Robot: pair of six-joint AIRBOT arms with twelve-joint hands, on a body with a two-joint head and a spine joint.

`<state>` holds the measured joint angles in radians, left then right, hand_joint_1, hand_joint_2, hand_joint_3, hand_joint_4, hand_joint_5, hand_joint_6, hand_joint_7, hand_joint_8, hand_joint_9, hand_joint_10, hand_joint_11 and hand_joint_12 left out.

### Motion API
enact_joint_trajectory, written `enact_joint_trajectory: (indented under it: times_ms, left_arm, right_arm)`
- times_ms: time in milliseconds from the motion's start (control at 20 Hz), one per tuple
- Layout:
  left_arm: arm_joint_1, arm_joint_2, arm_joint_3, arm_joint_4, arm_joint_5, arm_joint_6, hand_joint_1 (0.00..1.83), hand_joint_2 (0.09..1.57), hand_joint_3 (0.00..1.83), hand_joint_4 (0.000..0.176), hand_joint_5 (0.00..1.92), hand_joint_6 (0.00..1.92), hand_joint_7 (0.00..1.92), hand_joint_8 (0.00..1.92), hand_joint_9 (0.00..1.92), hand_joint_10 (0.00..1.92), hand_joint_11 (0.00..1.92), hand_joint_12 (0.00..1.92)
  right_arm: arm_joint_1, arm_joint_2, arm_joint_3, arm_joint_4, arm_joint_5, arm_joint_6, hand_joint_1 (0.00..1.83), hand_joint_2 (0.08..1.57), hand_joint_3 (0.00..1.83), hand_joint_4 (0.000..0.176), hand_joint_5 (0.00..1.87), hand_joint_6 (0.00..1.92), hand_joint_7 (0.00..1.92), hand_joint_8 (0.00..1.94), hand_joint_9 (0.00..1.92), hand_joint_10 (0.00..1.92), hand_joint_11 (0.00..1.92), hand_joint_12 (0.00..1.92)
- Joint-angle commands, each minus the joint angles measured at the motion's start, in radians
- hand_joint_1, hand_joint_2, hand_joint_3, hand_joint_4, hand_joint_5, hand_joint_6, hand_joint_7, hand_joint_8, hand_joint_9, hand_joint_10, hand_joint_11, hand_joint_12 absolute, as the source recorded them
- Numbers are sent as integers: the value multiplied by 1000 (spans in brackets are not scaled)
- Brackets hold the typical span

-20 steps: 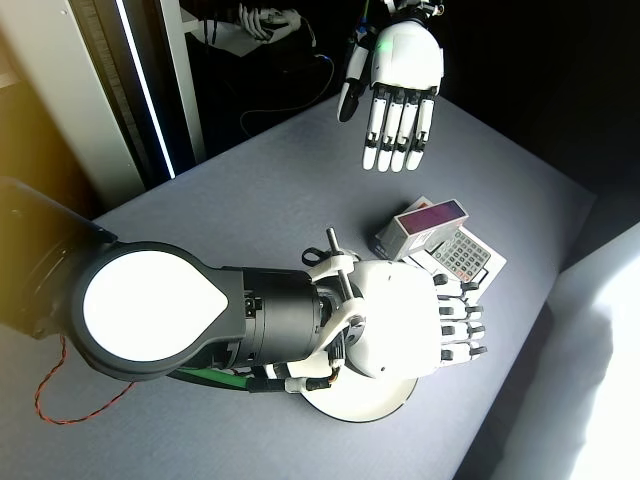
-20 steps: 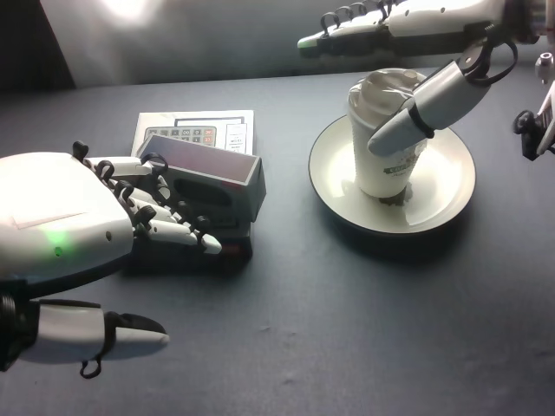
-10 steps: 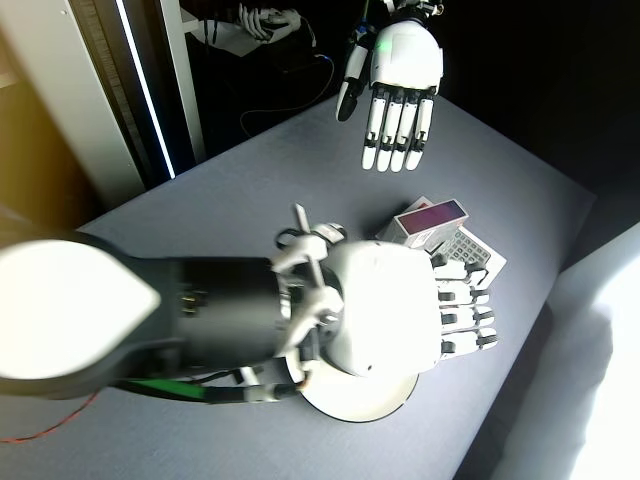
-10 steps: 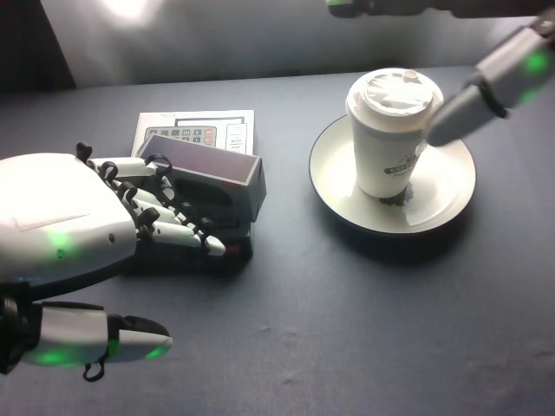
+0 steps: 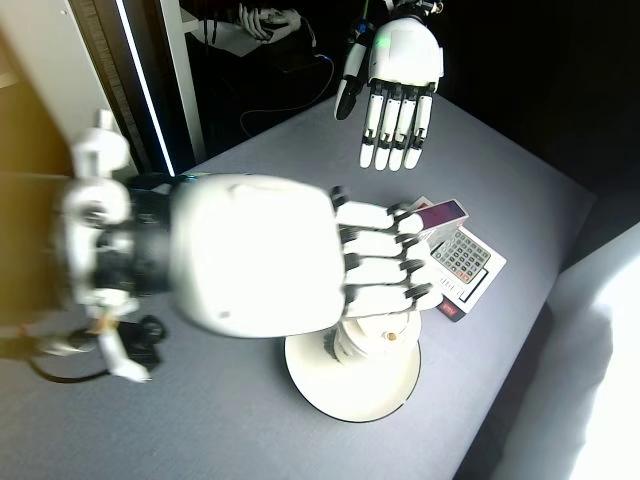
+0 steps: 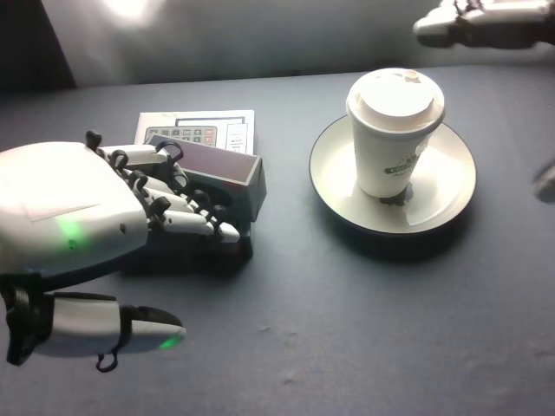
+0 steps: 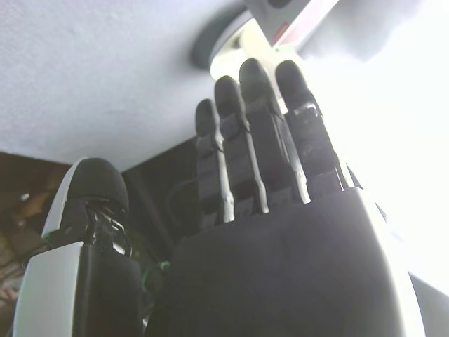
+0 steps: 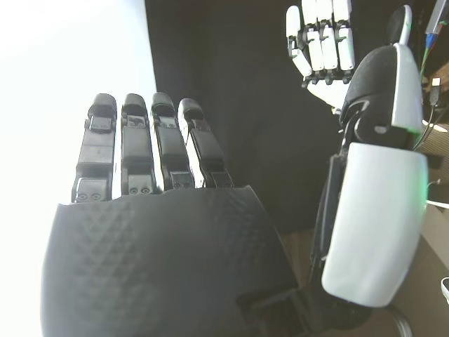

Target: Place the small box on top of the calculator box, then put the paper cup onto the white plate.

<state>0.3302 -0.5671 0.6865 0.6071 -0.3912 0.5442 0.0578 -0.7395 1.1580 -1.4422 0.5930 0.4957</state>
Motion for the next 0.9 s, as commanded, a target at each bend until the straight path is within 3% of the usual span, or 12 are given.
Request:
enact_joint_trajectory:
  times_ms: [0, 350, 550, 850]
  left_arm:
    - [-9, 7, -1, -19, -86, -1, 317, 1286, 0, 0, 421, 9, 511, 8, 508, 6, 110, 708]
    - [-42, 6, 0, -20, -88, -6, 295, 1293, 0, 0, 384, 1, 434, 0, 431, 2, 51, 735]
    - [-55, 7, 4, -26, -85, -7, 297, 1293, 0, 0, 379, 1, 421, 0, 419, 2, 44, 730]
    - [-60, 7, 1, -25, -85, -7, 311, 1284, 0, 0, 389, 5, 438, 7, 437, 7, 62, 725]
  right_arm:
    - [7, 22, -13, 69, 21, -30, 507, 791, 0, 0, 0, 0, 0, 0, 0, 0, 0, 0]
    - [-48, 76, -51, 52, 37, -44, 481, 802, 0, 0, 0, 0, 0, 0, 0, 0, 0, 0]
    - [-52, 98, -105, 51, 41, -123, 530, 809, 0, 0, 0, 0, 0, 0, 0, 0, 0, 0]
    - [-54, 99, -108, 51, 48, -125, 557, 843, 11, 0, 0, 0, 0, 0, 0, 0, 0, 0]
